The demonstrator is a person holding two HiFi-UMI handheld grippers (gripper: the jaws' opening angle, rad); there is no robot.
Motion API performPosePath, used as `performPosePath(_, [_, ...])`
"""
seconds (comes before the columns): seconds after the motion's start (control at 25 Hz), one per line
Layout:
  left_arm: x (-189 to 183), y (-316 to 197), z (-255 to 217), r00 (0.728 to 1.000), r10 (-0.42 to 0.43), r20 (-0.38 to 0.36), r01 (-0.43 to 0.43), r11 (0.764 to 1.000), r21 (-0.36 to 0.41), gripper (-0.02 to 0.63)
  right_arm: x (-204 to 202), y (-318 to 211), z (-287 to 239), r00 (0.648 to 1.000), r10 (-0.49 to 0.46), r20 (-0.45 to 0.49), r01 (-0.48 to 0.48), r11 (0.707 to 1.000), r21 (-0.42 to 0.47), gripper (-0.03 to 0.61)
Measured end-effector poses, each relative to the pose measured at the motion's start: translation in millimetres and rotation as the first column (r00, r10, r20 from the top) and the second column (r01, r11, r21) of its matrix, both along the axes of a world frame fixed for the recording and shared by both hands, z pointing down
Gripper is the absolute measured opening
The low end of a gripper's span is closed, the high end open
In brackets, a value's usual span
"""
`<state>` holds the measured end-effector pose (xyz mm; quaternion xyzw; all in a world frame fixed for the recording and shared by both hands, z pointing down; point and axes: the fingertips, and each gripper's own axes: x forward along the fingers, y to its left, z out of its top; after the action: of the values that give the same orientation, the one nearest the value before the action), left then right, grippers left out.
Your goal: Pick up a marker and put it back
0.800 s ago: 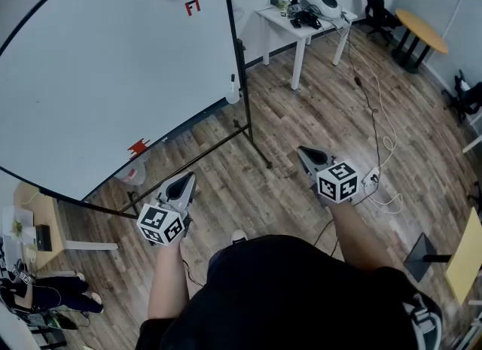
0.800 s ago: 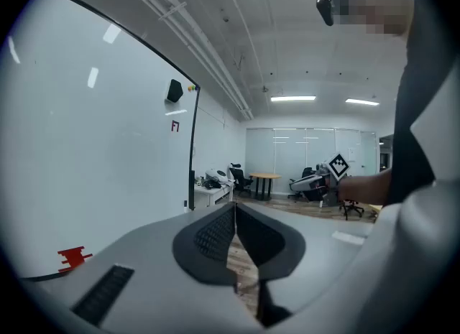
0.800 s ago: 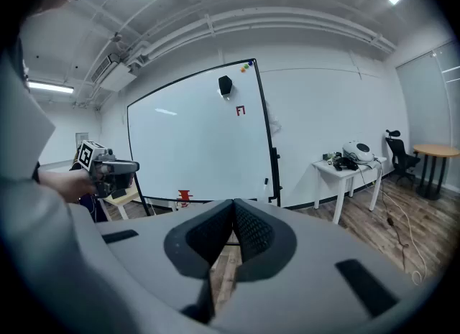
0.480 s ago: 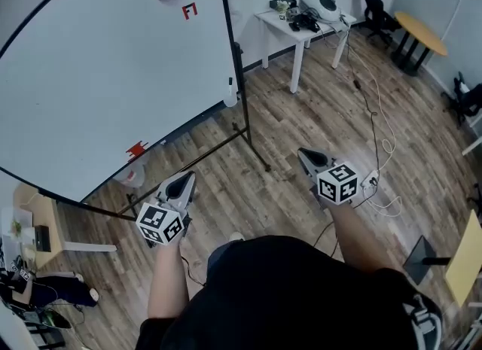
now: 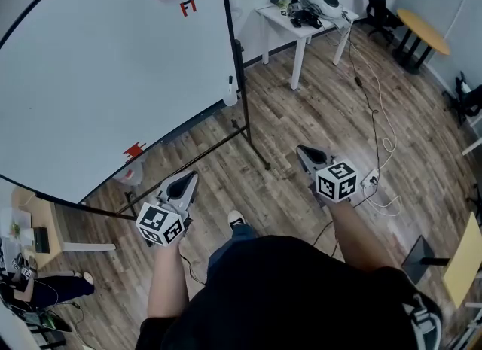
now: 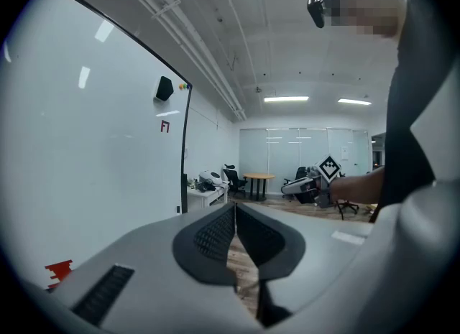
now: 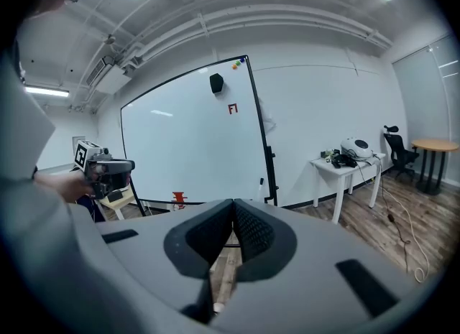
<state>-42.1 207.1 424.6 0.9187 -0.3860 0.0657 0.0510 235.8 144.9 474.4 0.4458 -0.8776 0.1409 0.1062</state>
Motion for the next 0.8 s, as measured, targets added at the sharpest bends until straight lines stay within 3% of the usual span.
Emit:
performPosePath(0.28, [-4.5, -38.4, 16.8, 1.0, 0.03, 0.003, -0.03, 0.999, -0.029, 0.014, -11.3, -35.5, 20.4, 0.999, 0.006, -0.048, -0.008, 0.999, -0.043, -0.003])
performPosePath(0.8, [-45.7, -145.6, 33.7, 0.998, 0.068, 0.003, -0.068, 0.996, -0.064, 0.014, -58.8, -140.5, 30.7, 0.998, 0.03, -0.063, -0.035, 0.997, -0.074, -0.003])
